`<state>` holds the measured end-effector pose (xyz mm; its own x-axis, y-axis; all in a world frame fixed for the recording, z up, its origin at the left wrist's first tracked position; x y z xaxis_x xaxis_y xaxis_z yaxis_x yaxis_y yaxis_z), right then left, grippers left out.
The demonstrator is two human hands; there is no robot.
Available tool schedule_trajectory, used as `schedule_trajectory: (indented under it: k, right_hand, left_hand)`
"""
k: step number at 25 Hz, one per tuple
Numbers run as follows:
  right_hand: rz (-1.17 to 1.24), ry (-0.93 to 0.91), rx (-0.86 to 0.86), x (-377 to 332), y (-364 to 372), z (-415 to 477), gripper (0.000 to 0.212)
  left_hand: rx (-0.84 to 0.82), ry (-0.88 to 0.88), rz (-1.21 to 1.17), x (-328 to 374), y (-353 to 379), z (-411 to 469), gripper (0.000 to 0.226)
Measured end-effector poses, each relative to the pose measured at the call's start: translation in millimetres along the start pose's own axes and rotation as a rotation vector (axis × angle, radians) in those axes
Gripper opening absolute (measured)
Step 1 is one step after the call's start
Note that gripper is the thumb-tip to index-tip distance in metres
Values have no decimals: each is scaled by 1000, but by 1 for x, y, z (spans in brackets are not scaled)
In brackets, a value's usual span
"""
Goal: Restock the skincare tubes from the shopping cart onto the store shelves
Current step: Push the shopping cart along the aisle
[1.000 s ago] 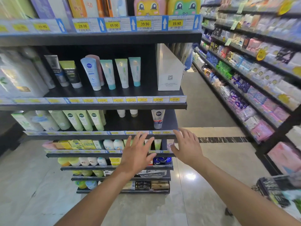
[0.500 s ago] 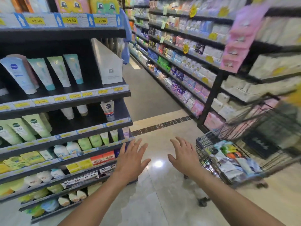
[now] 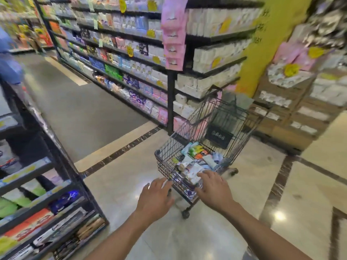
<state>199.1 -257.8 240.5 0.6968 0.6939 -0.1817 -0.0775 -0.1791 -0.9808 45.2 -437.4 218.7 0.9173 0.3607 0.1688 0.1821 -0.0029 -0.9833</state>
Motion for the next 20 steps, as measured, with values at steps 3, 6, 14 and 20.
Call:
schedule_trajectory:
  k: [3,6,14,20]
  right_hand:
    - [33,61,-35,78,1,8,58]
    - [34,88,-60,138,2,16,60]
    - [60,172,-116,240,10,51,58]
    - [69,189,-148,284,13,125,58]
  left_hand:
    - [-50,49,-19,56,19,53,66]
    - [-73,64,-1,96,40,98,66]
    - [-139,149,5,170,66,194,62]
    - [-173,185,-3,175,90,289,66]
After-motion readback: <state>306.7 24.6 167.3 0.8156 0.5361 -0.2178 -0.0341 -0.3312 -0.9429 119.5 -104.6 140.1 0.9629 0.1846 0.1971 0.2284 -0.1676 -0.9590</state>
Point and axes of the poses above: each hand's wrist, its own z-axis towards the middle knuckle, its own y-axis out of the palm, x = y × z, the point moved 2 cm from there along z, towards the middle knuckle, and after that the axes turned 7 degrees about y, right-handed, at the moved point
